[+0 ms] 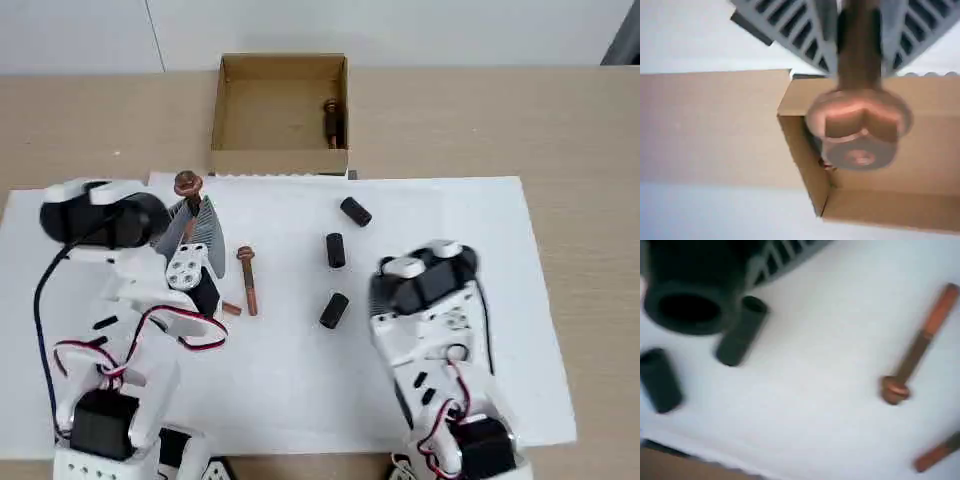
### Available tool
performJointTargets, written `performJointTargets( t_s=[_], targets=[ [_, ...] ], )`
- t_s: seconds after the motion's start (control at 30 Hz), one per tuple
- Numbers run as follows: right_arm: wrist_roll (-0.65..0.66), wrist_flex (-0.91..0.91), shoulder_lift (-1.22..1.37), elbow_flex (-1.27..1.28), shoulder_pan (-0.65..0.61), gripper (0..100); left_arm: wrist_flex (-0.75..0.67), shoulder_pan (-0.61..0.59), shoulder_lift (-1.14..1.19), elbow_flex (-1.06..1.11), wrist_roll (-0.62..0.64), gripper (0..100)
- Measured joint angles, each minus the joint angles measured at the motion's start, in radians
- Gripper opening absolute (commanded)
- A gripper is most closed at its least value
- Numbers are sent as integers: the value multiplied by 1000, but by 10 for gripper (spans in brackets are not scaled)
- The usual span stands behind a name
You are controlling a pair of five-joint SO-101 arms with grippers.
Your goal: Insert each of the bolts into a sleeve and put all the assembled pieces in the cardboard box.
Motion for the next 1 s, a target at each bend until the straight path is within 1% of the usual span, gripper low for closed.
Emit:
performJointTargets(
  t_s=[0.27,0.37,0.47,0.57,1.0],
  targets=[
    [-2,-133,-12,83,-233,4,-6,95,-29,2,253,6],
    [-2,-158,0,103,-304,4,-6,146,-31,18,299,6],
    [-2,-173,-5,104,-351,4,-6,187,-29,49,310,6],
    [-2,-176,-3,104,-374,4,-6,203,-29,58,313,6],
    [-2,-176,-3,104,-377,4,-6,282,-29,78,316,6]
  ],
)
